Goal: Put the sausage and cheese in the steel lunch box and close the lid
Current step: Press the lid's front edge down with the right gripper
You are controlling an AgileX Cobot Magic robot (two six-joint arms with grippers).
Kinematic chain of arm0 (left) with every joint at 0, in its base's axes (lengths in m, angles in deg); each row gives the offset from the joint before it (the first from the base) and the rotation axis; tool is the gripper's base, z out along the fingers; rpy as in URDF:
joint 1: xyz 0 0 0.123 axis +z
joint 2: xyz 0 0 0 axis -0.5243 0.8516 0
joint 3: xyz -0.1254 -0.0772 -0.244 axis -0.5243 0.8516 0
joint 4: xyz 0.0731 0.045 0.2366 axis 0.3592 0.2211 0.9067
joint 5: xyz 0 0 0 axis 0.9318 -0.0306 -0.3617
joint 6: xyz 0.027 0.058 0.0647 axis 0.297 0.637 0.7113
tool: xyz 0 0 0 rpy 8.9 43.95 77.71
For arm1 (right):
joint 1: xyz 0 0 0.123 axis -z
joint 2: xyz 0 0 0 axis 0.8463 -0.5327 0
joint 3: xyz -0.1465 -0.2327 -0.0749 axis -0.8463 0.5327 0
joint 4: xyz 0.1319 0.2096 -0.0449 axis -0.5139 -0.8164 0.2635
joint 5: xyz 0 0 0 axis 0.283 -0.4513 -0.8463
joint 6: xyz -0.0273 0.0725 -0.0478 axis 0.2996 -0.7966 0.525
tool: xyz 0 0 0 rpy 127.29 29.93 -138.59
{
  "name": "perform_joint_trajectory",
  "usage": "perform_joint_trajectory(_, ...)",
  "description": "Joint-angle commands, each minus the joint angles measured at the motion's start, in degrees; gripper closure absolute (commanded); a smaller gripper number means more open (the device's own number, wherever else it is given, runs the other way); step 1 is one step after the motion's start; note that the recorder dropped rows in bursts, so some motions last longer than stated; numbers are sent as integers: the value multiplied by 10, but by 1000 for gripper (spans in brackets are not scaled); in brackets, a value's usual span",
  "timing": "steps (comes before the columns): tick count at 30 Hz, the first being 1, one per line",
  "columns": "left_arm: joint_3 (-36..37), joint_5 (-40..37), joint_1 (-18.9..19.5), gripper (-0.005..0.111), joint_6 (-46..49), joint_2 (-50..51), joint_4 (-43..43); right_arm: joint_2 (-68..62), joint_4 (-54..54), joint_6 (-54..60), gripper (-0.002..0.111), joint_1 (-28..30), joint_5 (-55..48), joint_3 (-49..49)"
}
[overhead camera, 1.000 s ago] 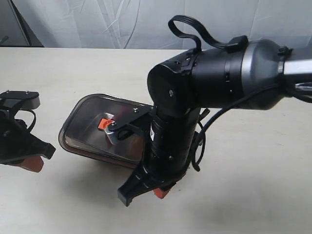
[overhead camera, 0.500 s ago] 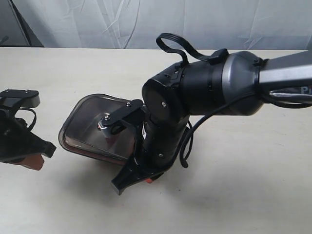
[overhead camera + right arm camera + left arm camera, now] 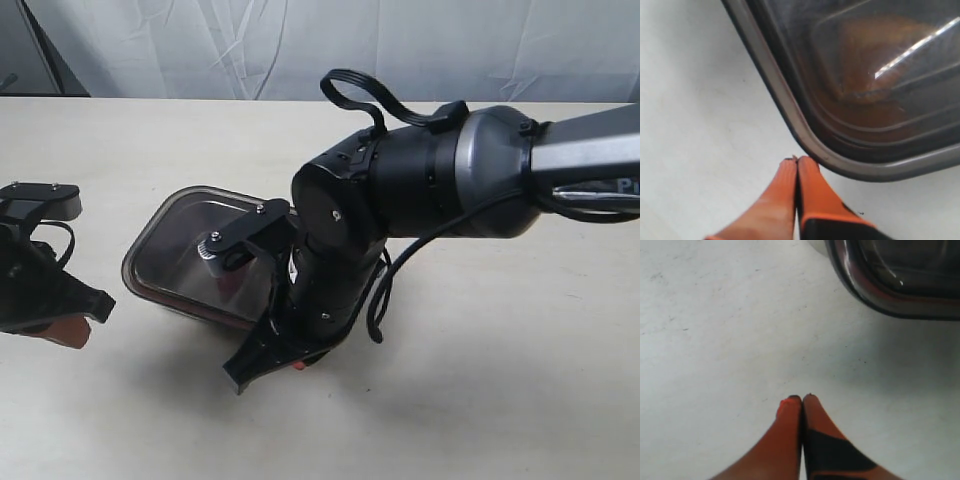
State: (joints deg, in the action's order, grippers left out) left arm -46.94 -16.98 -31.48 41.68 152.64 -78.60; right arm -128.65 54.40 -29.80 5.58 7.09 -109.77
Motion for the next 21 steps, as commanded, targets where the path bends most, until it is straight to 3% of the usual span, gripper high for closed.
perform_joint_trajectory(1, -3, 5, 3, 107, -2, 1, -4, 1, 18, -23, 108, 3, 21, 0)
perform_joint_trajectory(21, -3, 10, 3, 107, -2, 1, -4, 24, 30, -36, 108, 3, 26, -1)
